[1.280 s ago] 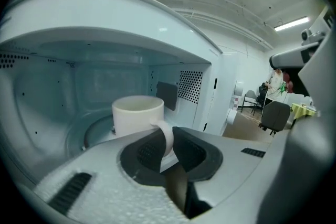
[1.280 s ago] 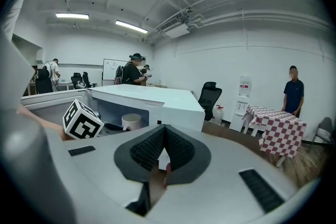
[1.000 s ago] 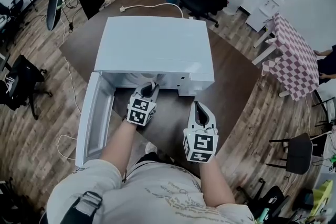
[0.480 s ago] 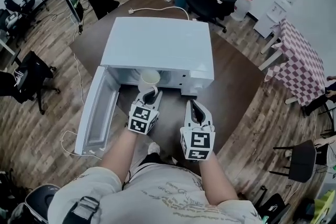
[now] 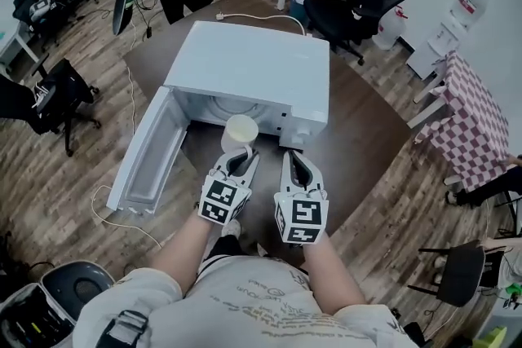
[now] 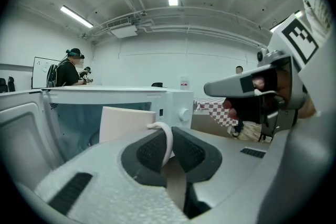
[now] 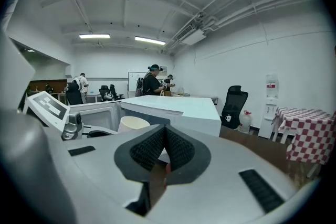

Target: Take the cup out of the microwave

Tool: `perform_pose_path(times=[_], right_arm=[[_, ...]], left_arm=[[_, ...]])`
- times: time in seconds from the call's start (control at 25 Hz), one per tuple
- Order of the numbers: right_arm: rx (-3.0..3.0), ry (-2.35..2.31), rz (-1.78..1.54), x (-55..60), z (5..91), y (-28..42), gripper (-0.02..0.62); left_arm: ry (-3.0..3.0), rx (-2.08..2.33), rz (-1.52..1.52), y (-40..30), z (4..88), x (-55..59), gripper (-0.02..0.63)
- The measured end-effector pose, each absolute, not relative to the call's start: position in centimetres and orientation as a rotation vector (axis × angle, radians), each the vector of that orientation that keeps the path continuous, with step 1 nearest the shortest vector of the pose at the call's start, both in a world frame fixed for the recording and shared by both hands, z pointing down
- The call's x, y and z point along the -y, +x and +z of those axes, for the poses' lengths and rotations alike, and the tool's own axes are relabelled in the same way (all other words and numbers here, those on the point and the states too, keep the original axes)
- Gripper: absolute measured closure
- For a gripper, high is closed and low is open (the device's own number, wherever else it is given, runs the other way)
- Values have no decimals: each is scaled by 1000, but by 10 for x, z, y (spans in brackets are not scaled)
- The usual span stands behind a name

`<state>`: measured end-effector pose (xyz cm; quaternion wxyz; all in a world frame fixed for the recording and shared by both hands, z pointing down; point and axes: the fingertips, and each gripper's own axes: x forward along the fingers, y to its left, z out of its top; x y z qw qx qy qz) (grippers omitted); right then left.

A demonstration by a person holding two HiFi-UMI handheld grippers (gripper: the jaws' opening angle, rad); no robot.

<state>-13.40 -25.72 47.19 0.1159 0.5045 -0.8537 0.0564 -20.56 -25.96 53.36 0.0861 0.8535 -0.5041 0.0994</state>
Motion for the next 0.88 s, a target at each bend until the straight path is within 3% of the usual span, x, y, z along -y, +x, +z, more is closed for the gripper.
perform_pose_path(times=[0.32, 0.88], right_arm=[[2623, 1436, 291, 250, 461, -127, 584], [2658, 1335, 198, 238, 460, -130, 584]], left_arm=[[2546, 1557, 224, -189, 494, 232, 563], [2488, 1695, 156, -198, 470, 224, 563]])
